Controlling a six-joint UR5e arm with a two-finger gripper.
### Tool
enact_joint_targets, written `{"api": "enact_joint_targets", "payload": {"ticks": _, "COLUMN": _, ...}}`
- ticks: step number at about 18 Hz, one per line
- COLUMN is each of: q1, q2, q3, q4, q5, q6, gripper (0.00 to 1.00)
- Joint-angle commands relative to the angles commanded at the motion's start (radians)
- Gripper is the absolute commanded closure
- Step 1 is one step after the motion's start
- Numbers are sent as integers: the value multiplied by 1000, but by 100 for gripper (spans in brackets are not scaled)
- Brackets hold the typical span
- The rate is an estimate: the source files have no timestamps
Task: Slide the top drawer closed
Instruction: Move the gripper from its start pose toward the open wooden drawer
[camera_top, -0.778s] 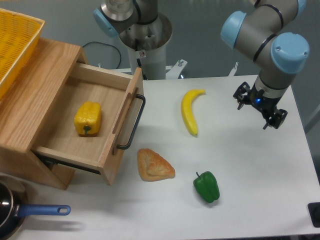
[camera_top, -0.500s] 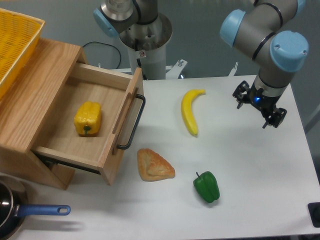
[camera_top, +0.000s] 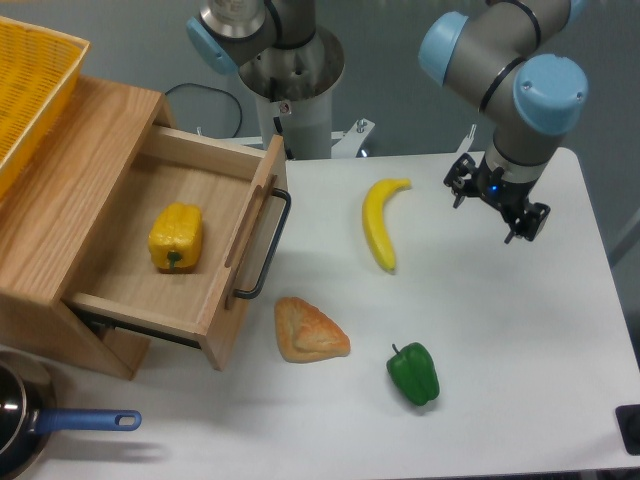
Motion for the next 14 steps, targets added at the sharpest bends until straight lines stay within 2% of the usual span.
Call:
{"api": "enact_joint_targets", "payload": {"ticks": 4, "q1": -2, "q2": 3, "q3": 5, "q4": -2, "q5": -3, "q6": -3, "gripper": 2}}
{"api": "enact_joint_targets", "payload": {"ticks": 7, "q1": -3, "q2": 18, "q3": 8, "q4": -11, "q5": -3, "q6": -21, "gripper": 41}}
{"api": "enact_joint_targets", "payload": {"ticks": 10, "q1": -9, "q2": 38, "q3": 15, "q4": -18, "q5": -69, "q6": -142, "gripper": 76}}
{"api": "enact_joint_targets", "payload": {"ticks": 12, "q1": -20, "q2": 41, "q3": 17, "q4": -21, "q5": -122, "q6": -190, "gripper": 91}}
{"api": "enact_joint_targets", "payload": {"ticks": 14, "q1": -46, "q2": 55, "q3": 17, "q4": -26, "q5": -130, "q6": -202, "gripper": 96}}
